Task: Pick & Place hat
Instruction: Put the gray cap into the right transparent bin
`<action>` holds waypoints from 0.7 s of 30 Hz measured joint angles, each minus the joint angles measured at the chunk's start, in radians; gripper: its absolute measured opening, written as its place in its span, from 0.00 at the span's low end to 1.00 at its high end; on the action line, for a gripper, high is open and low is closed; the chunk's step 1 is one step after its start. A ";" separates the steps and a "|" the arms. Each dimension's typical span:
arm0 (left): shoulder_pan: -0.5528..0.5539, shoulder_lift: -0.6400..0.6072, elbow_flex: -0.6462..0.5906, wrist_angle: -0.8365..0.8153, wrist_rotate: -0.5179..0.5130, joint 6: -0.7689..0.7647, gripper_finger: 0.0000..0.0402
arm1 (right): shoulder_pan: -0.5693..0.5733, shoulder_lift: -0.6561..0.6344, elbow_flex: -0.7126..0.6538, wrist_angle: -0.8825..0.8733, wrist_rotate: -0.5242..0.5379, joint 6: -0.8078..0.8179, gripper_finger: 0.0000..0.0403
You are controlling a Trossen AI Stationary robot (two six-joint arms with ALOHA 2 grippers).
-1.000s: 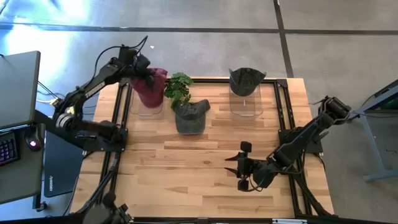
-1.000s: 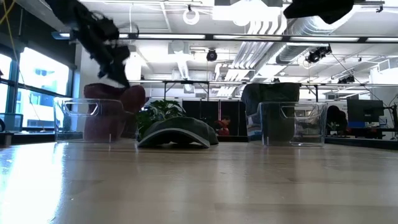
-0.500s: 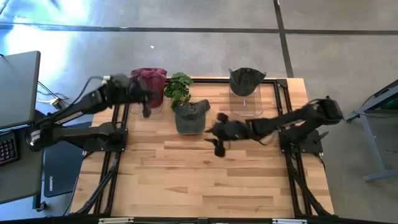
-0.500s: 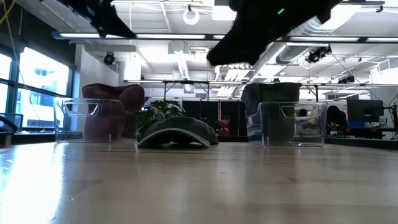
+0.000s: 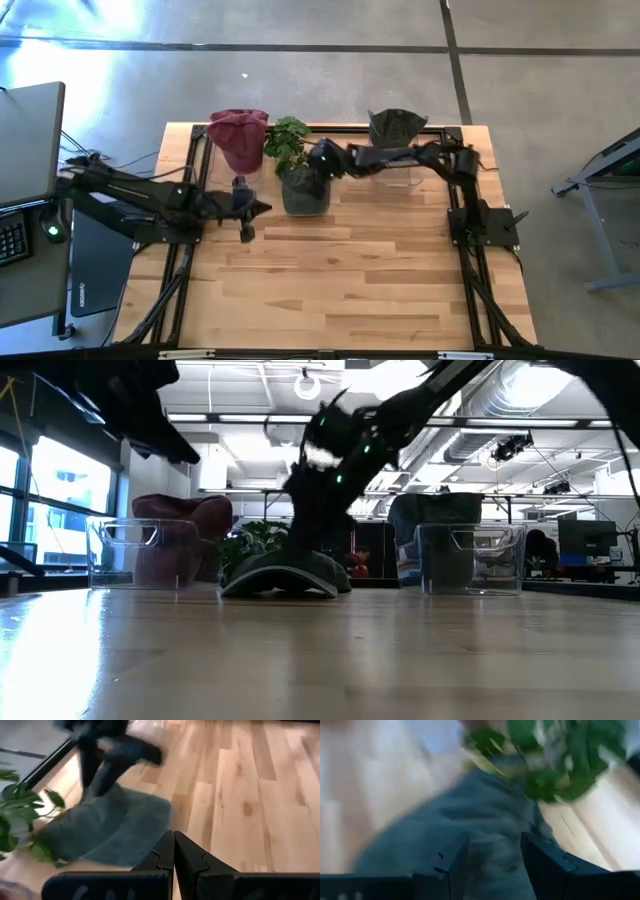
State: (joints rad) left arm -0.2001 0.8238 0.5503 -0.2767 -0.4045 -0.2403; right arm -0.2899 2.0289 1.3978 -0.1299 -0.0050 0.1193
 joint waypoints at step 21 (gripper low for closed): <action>-0.342 0.468 0.002 0.316 0.088 0.075 0.00 | 0.342 -0.177 0.093 -0.617 -0.145 -0.016 0.28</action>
State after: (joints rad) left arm -0.5419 1.2921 0.5526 0.0394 -0.3163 -0.1656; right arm 0.0523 1.8521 1.4912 -0.7469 -0.1504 0.1032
